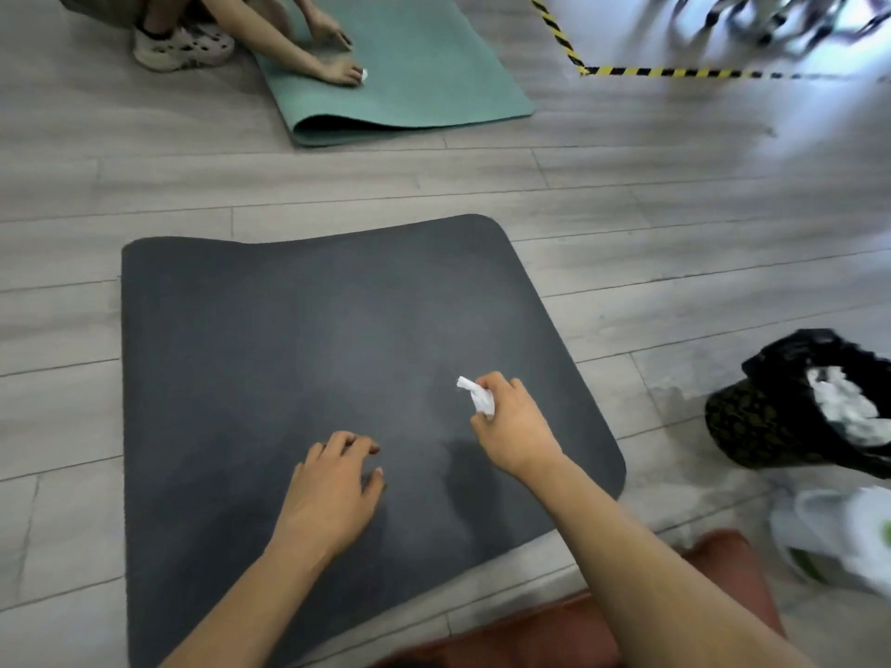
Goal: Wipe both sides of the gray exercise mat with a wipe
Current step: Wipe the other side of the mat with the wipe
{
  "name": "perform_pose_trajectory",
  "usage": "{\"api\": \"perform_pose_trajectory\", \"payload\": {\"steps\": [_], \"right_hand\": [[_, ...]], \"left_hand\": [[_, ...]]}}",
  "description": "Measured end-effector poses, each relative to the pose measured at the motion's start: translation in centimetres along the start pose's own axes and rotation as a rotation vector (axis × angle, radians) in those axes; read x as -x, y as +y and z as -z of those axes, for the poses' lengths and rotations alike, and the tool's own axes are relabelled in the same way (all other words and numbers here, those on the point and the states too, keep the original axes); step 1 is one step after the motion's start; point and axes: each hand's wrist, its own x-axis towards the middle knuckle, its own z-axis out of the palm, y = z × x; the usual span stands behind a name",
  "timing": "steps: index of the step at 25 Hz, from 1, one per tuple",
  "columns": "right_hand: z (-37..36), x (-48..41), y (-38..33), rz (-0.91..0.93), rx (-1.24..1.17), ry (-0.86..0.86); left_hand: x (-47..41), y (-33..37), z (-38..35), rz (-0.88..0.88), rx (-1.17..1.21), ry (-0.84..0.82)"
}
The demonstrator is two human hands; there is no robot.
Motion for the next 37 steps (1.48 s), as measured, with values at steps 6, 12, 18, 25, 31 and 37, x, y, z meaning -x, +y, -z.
{"api": "perform_pose_trajectory", "payload": {"steps": [6,12,18,25,31,37], "right_hand": [[3.0,2.2,2.9,-0.135,0.023,0.001],[3.6,3.6,7.8,-0.159,0.010,-0.087],[6.2,2.7,17.4,-0.169,-0.072,-0.121],[10.3,1.5,33.6,-0.079,-0.154,-0.160],[11.9,0.2,42.7,-0.045,-0.170,-0.222],[10.5,-3.5,42.9,-0.005,-0.168,-0.337]], "left_hand": [[0.5,3.9,-0.8,-0.077,0.075,-0.009],[2.0,6.7,-3.0,-0.007,0.082,-0.002],[2.8,14.1,-8.4,0.037,-0.013,-0.037],[0.5,31.0,-18.9,0.090,-0.070,-0.091],[-1.3,40.0,-23.0,0.174,-0.106,-0.145],[-2.3,39.9,-25.1,0.240,-0.130,-0.174]]}}
